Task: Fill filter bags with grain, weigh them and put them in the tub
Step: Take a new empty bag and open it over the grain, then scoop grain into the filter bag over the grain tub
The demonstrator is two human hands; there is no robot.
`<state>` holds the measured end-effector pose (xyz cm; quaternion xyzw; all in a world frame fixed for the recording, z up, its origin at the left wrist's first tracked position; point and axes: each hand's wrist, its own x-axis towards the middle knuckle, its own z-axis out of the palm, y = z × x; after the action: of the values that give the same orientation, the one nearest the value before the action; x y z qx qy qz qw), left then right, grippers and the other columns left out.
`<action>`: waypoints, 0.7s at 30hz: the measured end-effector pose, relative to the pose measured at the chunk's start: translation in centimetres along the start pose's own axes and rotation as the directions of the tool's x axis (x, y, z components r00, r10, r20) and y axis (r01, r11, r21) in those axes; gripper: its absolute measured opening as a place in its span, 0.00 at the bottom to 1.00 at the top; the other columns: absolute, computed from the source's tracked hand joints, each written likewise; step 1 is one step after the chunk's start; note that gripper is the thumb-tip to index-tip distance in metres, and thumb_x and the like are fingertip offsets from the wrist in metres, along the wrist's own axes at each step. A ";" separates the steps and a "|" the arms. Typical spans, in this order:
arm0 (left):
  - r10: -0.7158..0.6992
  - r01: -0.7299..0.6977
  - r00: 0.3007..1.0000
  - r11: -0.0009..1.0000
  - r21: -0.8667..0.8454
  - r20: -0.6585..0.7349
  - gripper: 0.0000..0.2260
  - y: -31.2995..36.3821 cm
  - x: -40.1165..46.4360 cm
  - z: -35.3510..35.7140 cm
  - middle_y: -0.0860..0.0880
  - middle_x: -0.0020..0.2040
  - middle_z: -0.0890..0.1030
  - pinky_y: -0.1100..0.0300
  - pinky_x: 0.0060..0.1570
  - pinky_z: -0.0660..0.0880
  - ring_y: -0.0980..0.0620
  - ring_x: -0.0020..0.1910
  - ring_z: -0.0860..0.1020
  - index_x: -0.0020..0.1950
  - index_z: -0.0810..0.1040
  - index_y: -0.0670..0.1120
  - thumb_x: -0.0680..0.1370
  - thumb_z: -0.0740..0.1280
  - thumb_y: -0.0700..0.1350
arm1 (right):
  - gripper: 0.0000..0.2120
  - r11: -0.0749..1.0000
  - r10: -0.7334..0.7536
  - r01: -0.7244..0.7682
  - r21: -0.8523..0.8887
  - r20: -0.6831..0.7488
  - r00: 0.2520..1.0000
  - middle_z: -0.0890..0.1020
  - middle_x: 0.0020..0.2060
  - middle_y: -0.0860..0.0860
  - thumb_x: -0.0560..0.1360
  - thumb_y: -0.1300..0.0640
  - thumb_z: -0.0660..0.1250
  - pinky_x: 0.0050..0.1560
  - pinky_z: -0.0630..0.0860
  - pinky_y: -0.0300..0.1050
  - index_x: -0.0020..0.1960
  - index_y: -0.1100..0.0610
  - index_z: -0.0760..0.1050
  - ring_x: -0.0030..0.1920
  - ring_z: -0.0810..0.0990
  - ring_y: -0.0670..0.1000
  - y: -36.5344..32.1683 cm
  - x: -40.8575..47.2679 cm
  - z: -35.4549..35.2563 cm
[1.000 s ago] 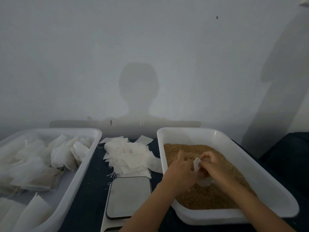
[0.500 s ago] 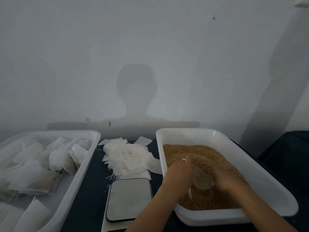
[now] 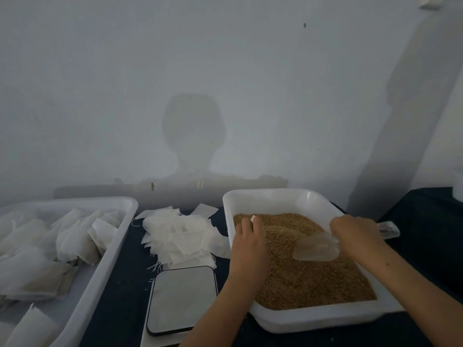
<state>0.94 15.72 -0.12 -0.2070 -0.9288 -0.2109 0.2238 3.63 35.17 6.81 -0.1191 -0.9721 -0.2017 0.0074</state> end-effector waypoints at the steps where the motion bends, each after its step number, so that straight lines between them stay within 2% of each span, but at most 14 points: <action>1: -0.015 0.015 1.000 1.000 -0.004 -0.021 0.20 -0.1 0.0 0.0 0.47 0.64 0.65 0.63 0.59 0.62 0.50 0.58 0.64 0.68 0.63 0.42 0.76 0.57 0.34 | 0.10 1.000 -0.001 0.001 -0.020 -0.009 1.000 0.74 0.37 0.46 0.75 0.60 0.64 0.39 0.67 0.38 0.37 0.52 0.69 0.47 0.80 0.47 0.0 0.1 0.1; 4: -0.014 0.015 0.999 1.000 0.001 -0.035 0.16 -0.1 0.0 0.1 0.48 0.65 0.66 0.61 0.60 0.61 0.50 0.59 0.64 0.65 0.66 0.43 0.78 0.52 0.34 | 0.08 0.999 -0.046 0.047 0.026 -0.037 0.998 0.72 0.36 0.47 0.75 0.63 0.63 0.38 0.67 0.39 0.37 0.56 0.70 0.43 0.78 0.48 -1.0 0.5 1.0; 7: -0.002 0.001 1.000 1.000 -0.020 -0.027 0.17 -0.1 0.0 0.3 0.48 0.65 0.66 0.62 0.60 0.63 0.50 0.59 0.64 0.65 0.67 0.44 0.78 0.53 0.34 | 0.16 0.986 -0.098 0.107 0.130 -0.079 0.992 0.65 0.31 0.46 0.75 0.62 0.63 0.35 0.66 0.39 0.31 0.53 0.62 0.34 0.72 0.47 -2.7 1.0 1.8; 9: 0.022 -0.023 1.000 0.999 -0.035 -0.015 0.16 -0.2 -0.1 0.2 0.49 0.64 0.67 0.62 0.59 0.64 0.51 0.59 0.64 0.66 0.68 0.46 0.79 0.55 0.35 | 0.12 0.968 -0.111 0.129 0.216 -0.095 0.989 0.68 0.32 0.46 0.75 0.62 0.63 0.38 0.68 0.39 0.34 0.54 0.67 0.37 0.73 0.47 -3.5 1.3 2.3; 11: 0.036 -0.035 0.999 0.998 -0.048 0.011 0.15 -0.5 -0.1 0.1 0.49 0.63 0.68 0.63 0.57 0.65 0.52 0.58 0.65 0.65 0.69 0.46 0.79 0.58 0.35 | 0.04 0.951 -0.111 0.129 0.279 -0.082 0.991 0.73 0.37 0.47 0.75 0.60 0.63 0.40 0.69 0.39 0.42 0.55 0.75 0.40 0.75 0.48 -3.6 1.4 2.8; 13: 0.017 -0.014 0.999 0.997 -0.075 0.032 0.14 -0.7 0.0 -0.1 0.50 0.61 0.69 0.64 0.55 0.68 0.52 0.57 0.67 0.61 0.72 0.47 0.78 0.62 0.36 | 0.04 0.927 -0.104 0.120 0.355 -0.061 0.993 0.77 0.42 0.47 0.76 0.58 0.63 0.38 0.68 0.38 0.47 0.54 0.77 0.42 0.76 0.47 -3.2 1.4 3.3; 15: -0.004 0.010 0.998 0.996 -0.093 0.067 0.10 -0.9 0.4 -0.2 0.49 0.58 0.72 0.62 0.52 0.69 0.52 0.55 0.70 0.58 0.75 0.46 0.77 0.65 0.38 | 0.03 0.881 -0.104 0.110 0.459 -0.039 0.994 0.77 0.41 0.45 0.75 0.57 0.65 0.36 0.67 0.36 0.44 0.51 0.75 0.41 0.75 0.44 -2.2 1.2 3.8; 18: -0.008 0.022 0.992 0.993 -0.113 0.124 0.07 -1.2 1.1 -0.3 0.48 0.55 0.76 0.60 0.51 0.71 0.50 0.53 0.73 0.53 0.78 0.44 0.78 0.64 0.38 | 0.10 0.782 -0.097 0.073 0.619 0.005 0.995 0.75 0.38 0.42 0.72 0.57 0.71 0.34 0.64 0.33 0.38 0.48 0.71 0.38 0.72 0.38 -0.7 0.8 3.7; 21: 0.008 0.012 0.988 0.992 -0.125 0.156 0.05 -1.6 1.7 -0.1 0.47 0.52 0.76 0.60 0.50 0.72 0.49 0.52 0.74 0.50 0.80 0.43 0.76 0.66 0.37 | 0.10 0.693 -0.097 0.052 0.719 0.022 0.995 0.77 0.40 0.43 0.67 0.61 0.75 0.39 0.69 0.36 0.38 0.51 0.74 0.42 0.75 0.41 1.0 0.1 2.3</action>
<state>-1.20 14.85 0.31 -0.2354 -0.9286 -0.2521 0.1365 3.89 36.96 5.09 -0.0733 -0.9777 0.1963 0.0170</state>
